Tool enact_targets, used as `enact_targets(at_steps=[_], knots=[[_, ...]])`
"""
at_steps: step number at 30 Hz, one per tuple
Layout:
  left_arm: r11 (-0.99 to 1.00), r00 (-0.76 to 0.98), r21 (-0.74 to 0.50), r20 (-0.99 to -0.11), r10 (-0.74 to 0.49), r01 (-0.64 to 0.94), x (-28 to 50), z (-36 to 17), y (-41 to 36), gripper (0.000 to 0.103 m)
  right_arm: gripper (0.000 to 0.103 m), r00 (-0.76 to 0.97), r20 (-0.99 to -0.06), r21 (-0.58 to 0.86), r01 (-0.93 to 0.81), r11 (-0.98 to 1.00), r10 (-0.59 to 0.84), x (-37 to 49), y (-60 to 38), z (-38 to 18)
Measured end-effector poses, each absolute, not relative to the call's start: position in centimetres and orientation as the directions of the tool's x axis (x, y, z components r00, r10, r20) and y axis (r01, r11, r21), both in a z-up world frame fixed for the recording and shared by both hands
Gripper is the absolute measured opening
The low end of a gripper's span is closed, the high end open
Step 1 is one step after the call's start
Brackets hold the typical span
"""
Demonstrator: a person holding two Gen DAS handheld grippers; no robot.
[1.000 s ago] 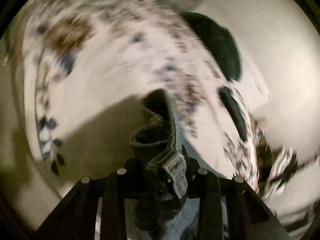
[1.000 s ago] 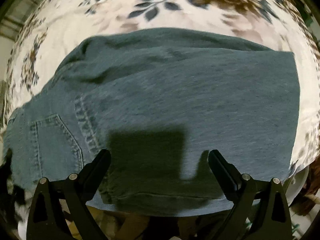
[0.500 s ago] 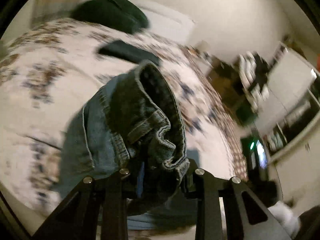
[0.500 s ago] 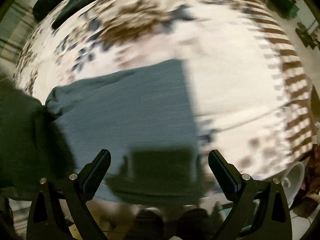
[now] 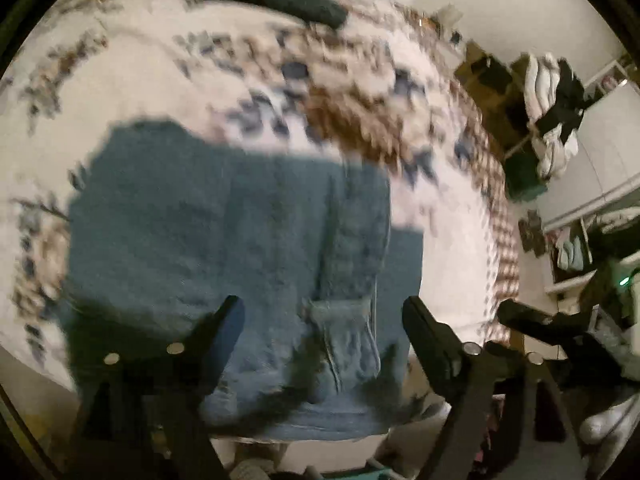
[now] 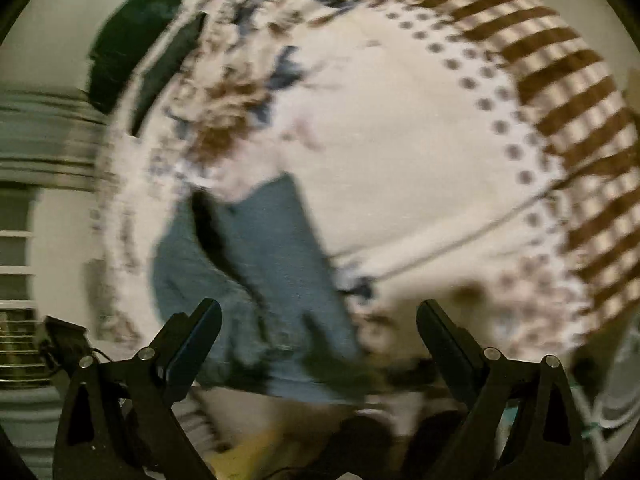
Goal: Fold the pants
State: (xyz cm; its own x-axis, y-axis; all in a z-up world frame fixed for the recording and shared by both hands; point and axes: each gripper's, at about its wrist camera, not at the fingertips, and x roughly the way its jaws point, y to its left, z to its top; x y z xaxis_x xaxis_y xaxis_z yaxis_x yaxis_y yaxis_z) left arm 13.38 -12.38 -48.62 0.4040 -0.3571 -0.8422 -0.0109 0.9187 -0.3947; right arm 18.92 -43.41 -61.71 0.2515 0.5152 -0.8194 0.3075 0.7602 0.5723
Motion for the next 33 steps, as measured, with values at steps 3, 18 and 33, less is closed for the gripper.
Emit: enact_targets(at_steps=[3,18,33], knots=[[0.945,0.49,-0.325,-0.829,-0.271,-0.027,13.7,-46.5,-9.6,0.097,0.1,0.255,-0.768,0.64,0.272,0.718,0.588,20.1,-40.5,-62.0],[0.954,0.328,-0.114,-0.944,-0.017,-0.277,13.0,-53.6,-0.6,0.098,0.05,0.121,-0.805,0.591,0.098,0.8,0.58,24.5,-27.8,-66.8],[0.939,0.386,-0.169,-0.921,-0.042,-0.3,13.1,-49.6,0.0,0.098,0.015,0.274,-0.851,0.478,0.054,0.877,0.448,21.1,-29.0,-60.3]])
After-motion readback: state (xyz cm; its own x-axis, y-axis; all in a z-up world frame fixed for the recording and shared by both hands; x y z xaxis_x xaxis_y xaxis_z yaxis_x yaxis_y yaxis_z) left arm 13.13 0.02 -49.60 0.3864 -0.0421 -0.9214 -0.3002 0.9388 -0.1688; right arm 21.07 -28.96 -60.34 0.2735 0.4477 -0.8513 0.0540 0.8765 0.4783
